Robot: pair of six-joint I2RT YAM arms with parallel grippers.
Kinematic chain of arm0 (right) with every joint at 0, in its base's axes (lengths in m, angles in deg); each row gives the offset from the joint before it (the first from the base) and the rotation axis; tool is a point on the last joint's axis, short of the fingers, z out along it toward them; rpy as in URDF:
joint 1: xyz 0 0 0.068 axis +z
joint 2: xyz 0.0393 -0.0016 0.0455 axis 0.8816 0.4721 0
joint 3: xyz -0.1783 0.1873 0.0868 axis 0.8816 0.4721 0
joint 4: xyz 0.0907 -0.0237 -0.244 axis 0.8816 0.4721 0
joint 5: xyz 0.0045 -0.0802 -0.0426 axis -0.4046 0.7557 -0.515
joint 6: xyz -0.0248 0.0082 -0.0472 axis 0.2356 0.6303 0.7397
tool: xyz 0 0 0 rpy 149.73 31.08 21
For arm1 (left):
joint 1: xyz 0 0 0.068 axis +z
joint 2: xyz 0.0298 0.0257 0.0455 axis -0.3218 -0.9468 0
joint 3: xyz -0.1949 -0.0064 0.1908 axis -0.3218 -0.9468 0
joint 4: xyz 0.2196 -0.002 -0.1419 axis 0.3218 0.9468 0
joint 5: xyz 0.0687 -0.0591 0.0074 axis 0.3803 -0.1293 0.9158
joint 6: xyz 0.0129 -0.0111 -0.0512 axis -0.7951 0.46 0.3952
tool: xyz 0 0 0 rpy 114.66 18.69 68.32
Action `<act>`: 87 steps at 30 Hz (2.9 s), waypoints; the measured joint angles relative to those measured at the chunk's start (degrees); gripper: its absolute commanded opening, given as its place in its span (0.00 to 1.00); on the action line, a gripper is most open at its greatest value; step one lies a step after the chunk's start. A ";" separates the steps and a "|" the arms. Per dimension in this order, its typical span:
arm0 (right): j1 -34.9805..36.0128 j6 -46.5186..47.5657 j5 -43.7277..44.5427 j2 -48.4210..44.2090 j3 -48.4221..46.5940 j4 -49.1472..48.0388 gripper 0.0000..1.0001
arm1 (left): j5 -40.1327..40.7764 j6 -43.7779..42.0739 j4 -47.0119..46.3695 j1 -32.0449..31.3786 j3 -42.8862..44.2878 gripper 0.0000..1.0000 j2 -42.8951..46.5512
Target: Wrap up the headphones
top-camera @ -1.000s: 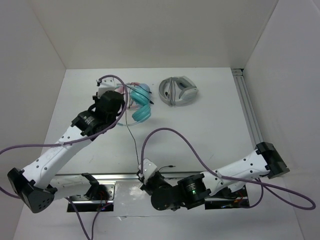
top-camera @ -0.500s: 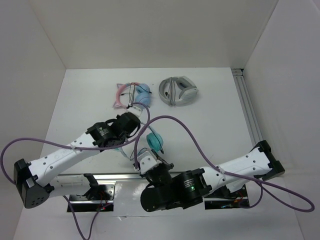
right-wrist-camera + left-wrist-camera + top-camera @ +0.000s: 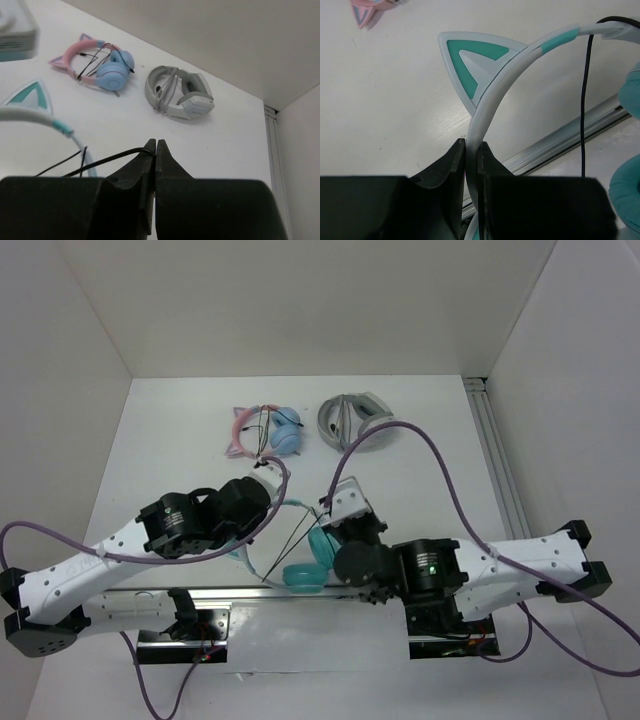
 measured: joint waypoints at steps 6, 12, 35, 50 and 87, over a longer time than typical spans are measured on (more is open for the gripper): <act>-11.91 8.94 -10.93 -5.88 3.96 -10.73 0.01 | -6.16 0.15 -3.10 0.07 0.79 0.00 1.55; -22.12 10.03 -25.09 -4.26 4.13 -11.67 0.03 | -10.84 -1.07 -5.95 0.28 0.79 0.00 3.74; -42.05 2.19 -76.32 -6.54 19.87 -28.87 0.23 | -14.60 -4.48 -1.49 0.26 10.64 0.00 7.32; -46.42 -6.64 -89.81 -1.27 31.10 -45.83 0.28 | -11.02 2.91 -3.45 -0.04 16.33 0.00 5.88; -46.07 -14.36 -93.18 10.45 40.44 -64.46 0.83 | 2.82 9.55 -9.92 -0.04 16.46 0.00 9.62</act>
